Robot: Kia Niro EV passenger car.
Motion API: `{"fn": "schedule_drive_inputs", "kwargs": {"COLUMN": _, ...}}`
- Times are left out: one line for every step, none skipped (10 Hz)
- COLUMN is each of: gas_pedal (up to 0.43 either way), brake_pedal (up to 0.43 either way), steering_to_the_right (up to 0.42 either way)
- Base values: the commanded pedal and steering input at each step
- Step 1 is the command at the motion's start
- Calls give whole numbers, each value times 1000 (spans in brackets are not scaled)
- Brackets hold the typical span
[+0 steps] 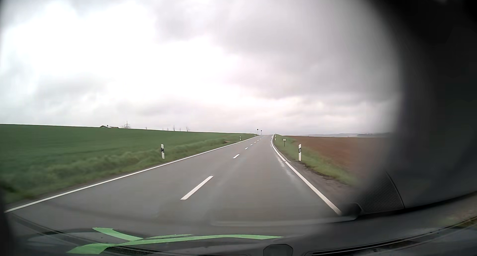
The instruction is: Follow the waypoints while adhering to traffic rules and regulations
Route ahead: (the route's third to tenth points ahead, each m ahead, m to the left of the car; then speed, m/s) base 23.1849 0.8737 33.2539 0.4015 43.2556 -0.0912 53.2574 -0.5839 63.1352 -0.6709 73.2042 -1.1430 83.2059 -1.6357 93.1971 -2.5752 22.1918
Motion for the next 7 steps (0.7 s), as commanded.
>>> {"fn": "schedule_drive_inputs", "kwargs": {"gas_pedal": 177, "brake_pedal": 0, "steering_to_the_right": 4}}
{"fn": "schedule_drive_inputs", "kwargs": {"gas_pedal": 177, "brake_pedal": 0, "steering_to_the_right": 4}}
{"fn": "schedule_drive_inputs", "kwargs": {"gas_pedal": 177, "brake_pedal": 0, "steering_to_the_right": 4}}
{"fn": "schedule_drive_inputs", "kwargs": {"gas_pedal": 177, "brake_pedal": 0, "steering_to_the_right": 5}}
{"fn": "schedule_drive_inputs", "kwargs": {"gas_pedal": 138, "brake_pedal": 0, "steering_to_the_right": 5}}
{"fn": "schedule_drive_inputs", "kwargs": {"gas_pedal": 110, "brake_pedal": 0, "steering_to_the_right": 4}}
{"fn": "schedule_drive_inputs", "kwargs": {"gas_pedal": 110, "brake_pedal": 0, "steering_to_the_right": 5}}
